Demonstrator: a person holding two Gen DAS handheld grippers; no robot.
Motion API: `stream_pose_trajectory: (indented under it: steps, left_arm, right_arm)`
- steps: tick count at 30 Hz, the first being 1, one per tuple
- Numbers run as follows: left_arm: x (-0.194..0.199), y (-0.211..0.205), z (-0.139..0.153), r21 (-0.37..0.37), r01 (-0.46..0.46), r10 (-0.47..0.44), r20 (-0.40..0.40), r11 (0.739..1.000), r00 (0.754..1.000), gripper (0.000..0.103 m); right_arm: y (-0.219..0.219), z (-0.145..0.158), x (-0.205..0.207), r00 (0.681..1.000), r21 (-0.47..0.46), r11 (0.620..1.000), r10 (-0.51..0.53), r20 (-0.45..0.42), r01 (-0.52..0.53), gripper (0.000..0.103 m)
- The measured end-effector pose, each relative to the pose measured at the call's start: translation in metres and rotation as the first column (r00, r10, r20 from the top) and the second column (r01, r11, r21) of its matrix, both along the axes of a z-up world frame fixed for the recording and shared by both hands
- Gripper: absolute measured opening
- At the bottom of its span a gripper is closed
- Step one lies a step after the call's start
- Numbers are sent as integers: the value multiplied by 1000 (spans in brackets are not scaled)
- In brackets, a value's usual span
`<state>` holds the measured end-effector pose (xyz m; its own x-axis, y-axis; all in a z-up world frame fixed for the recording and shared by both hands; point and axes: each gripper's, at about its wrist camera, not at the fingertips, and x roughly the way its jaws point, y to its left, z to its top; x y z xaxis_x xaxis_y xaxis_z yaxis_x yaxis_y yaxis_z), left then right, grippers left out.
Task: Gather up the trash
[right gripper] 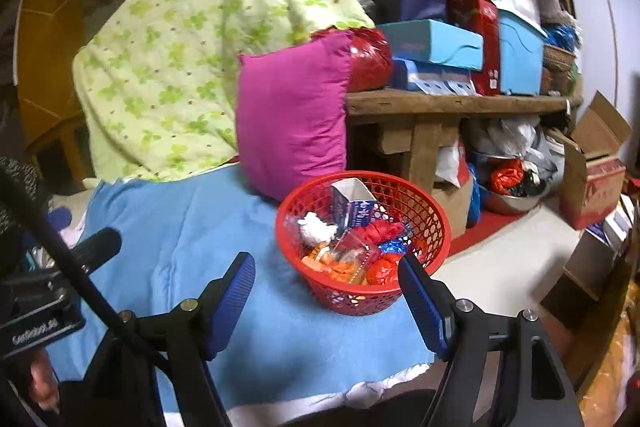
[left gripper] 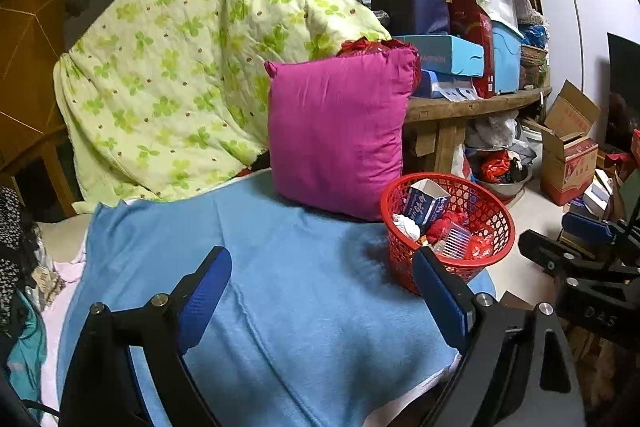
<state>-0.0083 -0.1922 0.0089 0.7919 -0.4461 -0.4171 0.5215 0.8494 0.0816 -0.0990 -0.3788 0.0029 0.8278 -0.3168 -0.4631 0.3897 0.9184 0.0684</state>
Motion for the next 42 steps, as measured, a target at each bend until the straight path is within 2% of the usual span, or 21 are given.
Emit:
stream_pose_trajectory:
  steps: [9,17,24,31,36,42]
  left_arm:
    - [-22,4,14,13,-11,11,27,1000,1000,95]
    - [-41,1,18,47,0,-2,34,999,999,96]
    - [-55,6,20,68,-18,14,64,998,998,97]
    - [-59,4,11,119,-25,20,49,993,999,98]
    - [-56,6,10,121,-38,37,17,992,999,98]
    - [-61,7,14,147,-79,74,41,986,996,98]
  right_arm:
    - [14,14,-31,1000,-31,1000,0,-4,0,77]
    - [21,32,-60,999,-53,999,-10,38,12,77]
    - [28,37,-69,999,-86,996,-6,47,10,77]
    - [31,34,-74,999,-104,994,-19,28,22,77]
    - [29,34,-77,999,-90,995,-30,36,33,77]
    - [30,33,-78,998,-105,993,-48,31,51,77]
